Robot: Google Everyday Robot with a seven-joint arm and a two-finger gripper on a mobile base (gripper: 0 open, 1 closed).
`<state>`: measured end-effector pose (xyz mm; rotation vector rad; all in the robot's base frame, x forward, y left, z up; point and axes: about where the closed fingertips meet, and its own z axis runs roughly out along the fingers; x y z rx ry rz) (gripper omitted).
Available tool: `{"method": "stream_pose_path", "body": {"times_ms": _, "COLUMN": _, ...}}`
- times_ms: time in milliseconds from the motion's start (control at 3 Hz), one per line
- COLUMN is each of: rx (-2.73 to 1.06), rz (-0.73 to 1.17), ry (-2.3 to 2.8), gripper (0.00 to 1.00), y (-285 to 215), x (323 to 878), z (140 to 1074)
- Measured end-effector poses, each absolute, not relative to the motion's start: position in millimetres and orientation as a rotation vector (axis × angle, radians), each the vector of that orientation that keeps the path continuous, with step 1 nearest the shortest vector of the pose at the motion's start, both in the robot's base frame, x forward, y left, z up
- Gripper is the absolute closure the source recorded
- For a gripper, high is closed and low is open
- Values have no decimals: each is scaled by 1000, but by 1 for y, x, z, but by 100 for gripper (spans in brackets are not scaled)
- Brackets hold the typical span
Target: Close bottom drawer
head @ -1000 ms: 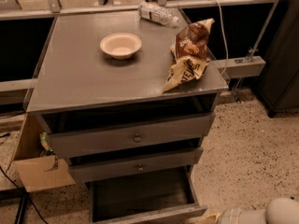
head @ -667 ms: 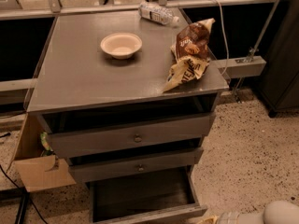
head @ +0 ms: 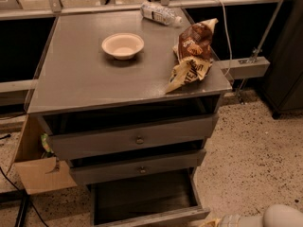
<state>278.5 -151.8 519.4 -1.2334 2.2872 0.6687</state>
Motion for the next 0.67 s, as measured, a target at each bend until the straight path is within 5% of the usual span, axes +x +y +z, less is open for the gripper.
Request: {"method": "stream_pose_path", "body": {"times_ms": 667, "rx": -1414, "rz": 555, "ry": 2174, "gripper": 100, "y": -175, "x": 302, "z": 444}}
